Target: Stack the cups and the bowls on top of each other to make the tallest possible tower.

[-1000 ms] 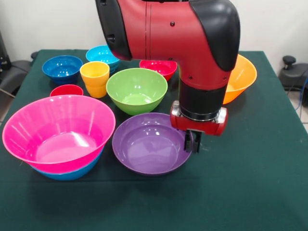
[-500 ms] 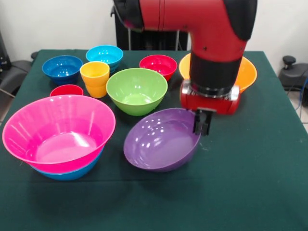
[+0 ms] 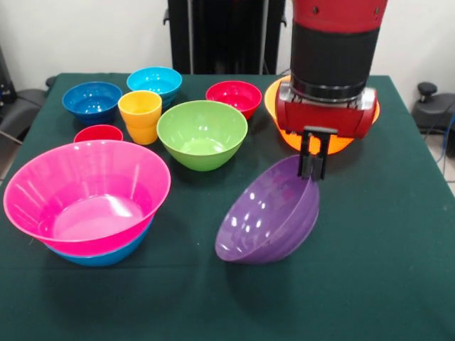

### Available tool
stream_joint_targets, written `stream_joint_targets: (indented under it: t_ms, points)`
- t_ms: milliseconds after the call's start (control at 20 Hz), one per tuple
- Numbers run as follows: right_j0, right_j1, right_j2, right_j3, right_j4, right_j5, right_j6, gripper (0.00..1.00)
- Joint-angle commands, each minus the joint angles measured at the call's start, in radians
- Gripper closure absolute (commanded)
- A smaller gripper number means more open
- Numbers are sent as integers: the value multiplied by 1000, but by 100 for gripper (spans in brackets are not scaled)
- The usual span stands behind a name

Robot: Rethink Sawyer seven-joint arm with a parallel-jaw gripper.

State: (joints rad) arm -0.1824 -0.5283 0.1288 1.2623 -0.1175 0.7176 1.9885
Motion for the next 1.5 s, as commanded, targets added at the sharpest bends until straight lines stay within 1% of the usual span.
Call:
stream_joint_targets:
  t_ms: [50,400,600,900,1100,1200,1350,1500]
  points:
    - [5,-33,74,61,18,-38,40,100]
    - [14,-35,61,50,20,-30,52,100]
    - [16,-58,57,62,22,-14,51,100]
    - [1,-118,61,94,42,48,27,100]
    - [-17,-179,62,131,61,107,0,100]
    - [-30,-210,65,159,71,114,-18,100]
    - [-46,-230,76,170,86,128,-42,100]
    - [-57,-251,81,168,98,172,-63,100]
